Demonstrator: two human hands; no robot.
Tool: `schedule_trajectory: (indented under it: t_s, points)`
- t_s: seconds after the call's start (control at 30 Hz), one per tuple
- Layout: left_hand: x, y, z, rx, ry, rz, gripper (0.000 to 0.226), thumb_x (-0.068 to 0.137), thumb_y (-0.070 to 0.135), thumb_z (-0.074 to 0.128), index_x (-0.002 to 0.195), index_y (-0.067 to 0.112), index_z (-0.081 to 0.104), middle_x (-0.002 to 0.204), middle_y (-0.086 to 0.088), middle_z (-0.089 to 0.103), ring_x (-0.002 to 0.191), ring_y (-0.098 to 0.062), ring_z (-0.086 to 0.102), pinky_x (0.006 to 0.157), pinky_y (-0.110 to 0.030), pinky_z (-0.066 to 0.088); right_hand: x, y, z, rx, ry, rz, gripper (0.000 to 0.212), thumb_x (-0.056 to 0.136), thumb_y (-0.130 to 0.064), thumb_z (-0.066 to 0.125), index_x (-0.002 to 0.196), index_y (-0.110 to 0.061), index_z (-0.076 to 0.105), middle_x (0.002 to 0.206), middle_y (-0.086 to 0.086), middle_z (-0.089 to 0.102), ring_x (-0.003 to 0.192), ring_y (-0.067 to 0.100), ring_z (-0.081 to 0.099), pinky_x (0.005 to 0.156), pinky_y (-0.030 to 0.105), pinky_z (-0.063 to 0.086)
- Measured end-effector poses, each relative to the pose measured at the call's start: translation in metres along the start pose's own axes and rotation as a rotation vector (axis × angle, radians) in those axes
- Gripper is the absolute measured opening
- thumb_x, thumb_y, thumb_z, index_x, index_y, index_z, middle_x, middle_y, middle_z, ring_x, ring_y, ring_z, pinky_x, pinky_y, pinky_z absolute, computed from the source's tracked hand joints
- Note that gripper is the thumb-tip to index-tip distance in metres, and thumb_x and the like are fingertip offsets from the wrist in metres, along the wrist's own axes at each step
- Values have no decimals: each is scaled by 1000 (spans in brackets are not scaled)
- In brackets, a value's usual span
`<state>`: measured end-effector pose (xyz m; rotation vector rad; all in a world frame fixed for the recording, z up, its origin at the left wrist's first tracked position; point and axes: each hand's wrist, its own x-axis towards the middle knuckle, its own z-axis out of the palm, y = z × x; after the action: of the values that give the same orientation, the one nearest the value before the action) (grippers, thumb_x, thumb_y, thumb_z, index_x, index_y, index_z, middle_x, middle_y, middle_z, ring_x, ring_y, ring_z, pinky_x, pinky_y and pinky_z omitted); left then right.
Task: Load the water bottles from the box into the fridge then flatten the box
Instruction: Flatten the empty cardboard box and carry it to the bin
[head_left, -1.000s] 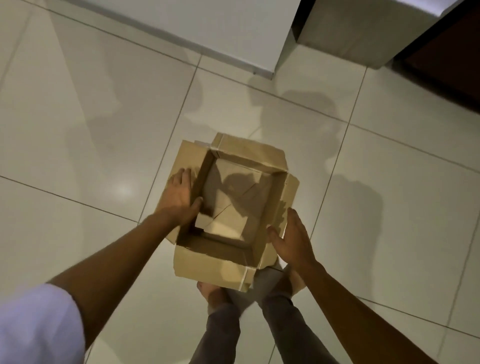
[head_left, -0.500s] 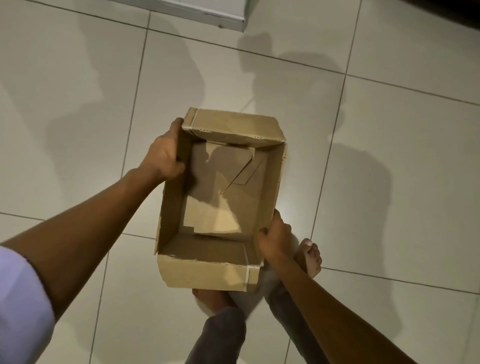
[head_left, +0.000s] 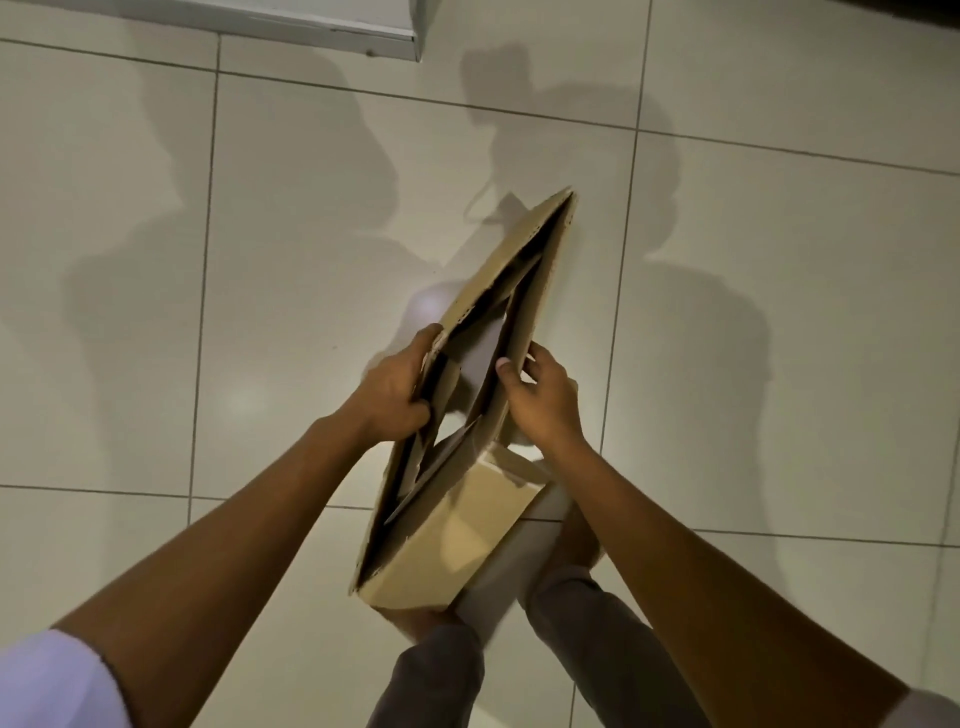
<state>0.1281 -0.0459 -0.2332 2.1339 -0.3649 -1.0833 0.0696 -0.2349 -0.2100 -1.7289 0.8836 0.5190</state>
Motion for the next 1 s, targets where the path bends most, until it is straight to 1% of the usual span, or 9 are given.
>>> schedule_trajectory:
  t_s: [0.1,0.2,0.43,0.53,0.63,0.7,0.8,0.9,1.0]
  points:
    - [5,2,2,-34,-50,-2,95,64,16,55,150,22,17,117,-11,62,102,-27,63,88,-48,54,-3,9,6,168,-45,42,17,99,-32,55,114,-29,61,103,-17,66,105,9,65,98,34,52]
    - [7,10,5,-131,-80,-56,90,71,39,55,152,28,17,132,-8,56,113,-26,59,97,-47,50,2,13,17,483,-83,155,24,101,-26,50,119,-21,65,111,2,71,105,17,67,98,43,52]
    - [4,23,28,154,-125,41,151,39,66,83,151,24,-9,139,-6,50,106,-26,64,87,-41,55,4,7,27,832,-187,246,37,101,-18,35,130,-9,56,105,3,69,100,15,65,87,31,52]
    - [0,25,39,290,-66,49,127,56,21,78,149,19,-9,112,-12,59,69,-28,64,59,-42,56,3,12,22,787,-238,244,39,100,-16,32,130,-15,56,115,4,68,105,14,65,89,30,52]
    - [-2,26,43,272,12,53,110,63,-1,65,150,20,0,81,-8,57,57,-24,55,50,-42,51,2,10,16,661,-264,243,34,96,-9,38,114,-25,62,119,9,66,108,19,65,84,27,54]
    - [-4,26,40,208,35,55,104,63,-2,61,148,24,7,78,-7,57,60,-23,55,54,-45,51,-2,8,10,497,-260,185,38,93,-3,41,110,-28,63,120,14,63,106,20,64,82,24,56]
    - [-9,33,33,68,35,59,102,65,6,63,149,28,9,88,-5,64,72,-24,62,65,-43,53,-10,16,-3,195,-264,42,54,93,-9,51,144,-26,46,133,3,55,110,9,56,80,5,47]
    - [-10,50,27,-96,29,55,104,65,25,67,151,31,9,106,-2,65,91,-22,66,78,-38,55,-19,29,-15,16,-331,-53,86,81,-23,67,153,-37,22,154,-2,36,138,16,39,108,33,44]
    - [-14,76,17,-253,32,91,96,61,32,59,146,43,15,121,4,60,107,-19,62,89,-34,53,-28,27,-30,-99,-286,-162,96,79,-18,78,154,-35,21,156,-2,35,140,17,37,113,35,38]
